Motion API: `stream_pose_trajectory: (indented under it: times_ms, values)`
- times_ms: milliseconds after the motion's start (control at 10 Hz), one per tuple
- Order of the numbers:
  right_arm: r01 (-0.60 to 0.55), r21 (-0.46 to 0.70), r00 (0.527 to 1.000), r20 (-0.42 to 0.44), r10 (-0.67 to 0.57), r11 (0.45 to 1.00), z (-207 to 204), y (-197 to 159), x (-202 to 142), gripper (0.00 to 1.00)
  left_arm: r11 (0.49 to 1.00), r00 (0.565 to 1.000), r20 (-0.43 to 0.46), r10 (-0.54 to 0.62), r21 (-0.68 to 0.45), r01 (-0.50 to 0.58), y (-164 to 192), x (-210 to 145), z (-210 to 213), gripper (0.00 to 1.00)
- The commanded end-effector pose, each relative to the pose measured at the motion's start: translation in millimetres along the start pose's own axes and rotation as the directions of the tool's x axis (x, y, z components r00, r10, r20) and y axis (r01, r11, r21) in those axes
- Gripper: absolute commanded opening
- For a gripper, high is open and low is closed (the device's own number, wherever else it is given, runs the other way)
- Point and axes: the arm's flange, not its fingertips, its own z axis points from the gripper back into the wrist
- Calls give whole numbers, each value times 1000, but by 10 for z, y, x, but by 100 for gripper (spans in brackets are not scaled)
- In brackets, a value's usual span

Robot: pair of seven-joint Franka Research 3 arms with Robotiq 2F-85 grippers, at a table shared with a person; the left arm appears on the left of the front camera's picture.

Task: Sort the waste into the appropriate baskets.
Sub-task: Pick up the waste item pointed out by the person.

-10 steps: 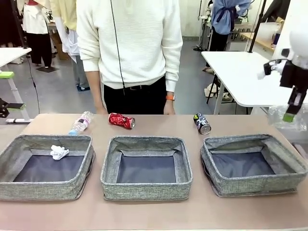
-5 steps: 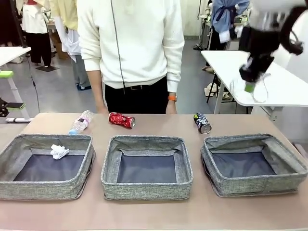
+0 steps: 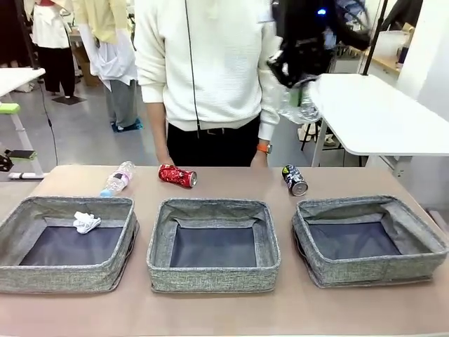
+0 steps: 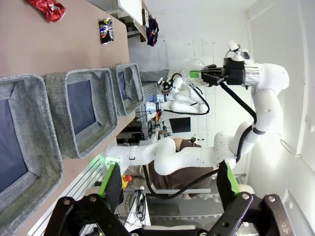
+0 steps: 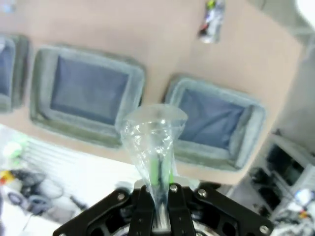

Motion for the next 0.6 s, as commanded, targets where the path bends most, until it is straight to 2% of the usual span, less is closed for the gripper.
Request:
stream_pose_trajectory:
  times_ms: [0,200,400,500]
  values:
    - [-89,-244,996,-1,91,966,388,700,199,1,1000,1000,16,-1,-15,1,-30,-9,-16,100]
    - [-143,-337,989,-20,145,931,648,1157,353,1,1000,1000,16,-1,-15,1,-30,-9,-16,100]
    - [-170,-337,985,-43,165,926,709,1289,454,1,1000,1000,16,-1,-15,1,-30,-9,-16,100]
    - [-166,-304,985,-9,172,938,428,1164,35,1,1000,1000,16,-1,-15,1,-30,-9,-16,100]
